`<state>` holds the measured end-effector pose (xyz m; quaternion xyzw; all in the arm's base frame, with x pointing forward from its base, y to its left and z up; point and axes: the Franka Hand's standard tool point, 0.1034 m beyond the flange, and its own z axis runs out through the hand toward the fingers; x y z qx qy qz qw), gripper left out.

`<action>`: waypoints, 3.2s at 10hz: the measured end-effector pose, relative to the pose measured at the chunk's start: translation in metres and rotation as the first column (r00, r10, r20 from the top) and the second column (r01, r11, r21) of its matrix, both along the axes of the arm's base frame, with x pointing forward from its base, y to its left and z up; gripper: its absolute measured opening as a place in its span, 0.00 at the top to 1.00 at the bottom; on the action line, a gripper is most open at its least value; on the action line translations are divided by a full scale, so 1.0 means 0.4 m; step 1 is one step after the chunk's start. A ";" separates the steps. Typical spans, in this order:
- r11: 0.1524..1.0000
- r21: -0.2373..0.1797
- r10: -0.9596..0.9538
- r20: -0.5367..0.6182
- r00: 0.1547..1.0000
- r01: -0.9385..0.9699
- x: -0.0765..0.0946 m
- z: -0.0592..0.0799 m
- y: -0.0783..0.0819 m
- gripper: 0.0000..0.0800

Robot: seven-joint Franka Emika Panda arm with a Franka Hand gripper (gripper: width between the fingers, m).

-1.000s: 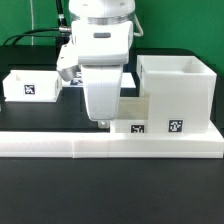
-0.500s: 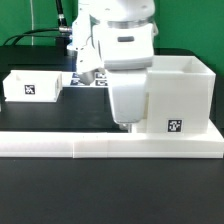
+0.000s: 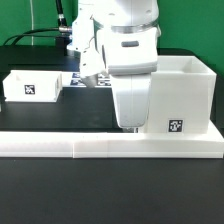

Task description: Assemble drawer

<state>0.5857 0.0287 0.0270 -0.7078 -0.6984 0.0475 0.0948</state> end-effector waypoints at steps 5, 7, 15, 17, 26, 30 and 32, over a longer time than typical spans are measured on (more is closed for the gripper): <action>0.999 0.000 0.032 0.008 0.999 -0.032 0.009 0.010 -0.047 0.19; 0.999 0.000 0.039 0.036 0.999 -0.039 0.014 0.042 -0.098 0.19; 0.994 -0.023 -0.097 0.231 0.968 0.105 -0.268 0.094 -0.207 0.19; 0.994 -0.023 -0.099 0.229 0.968 0.107 -0.270 0.092 -0.209 0.19; 0.711 0.007 -0.683 0.244 0.688 0.703 -0.387 0.089 -0.282 0.19; 0.437 0.029 -0.879 0.223 0.421 0.899 -0.407 0.084 -0.314 0.19; 0.214 0.039 -0.955 0.218 0.201 0.976 -0.447 0.064 -0.345 0.19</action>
Offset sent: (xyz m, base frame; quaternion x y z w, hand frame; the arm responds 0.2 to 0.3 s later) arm -0.0028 -0.0227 0.0129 0.0111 -0.0154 -0.0210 0.9996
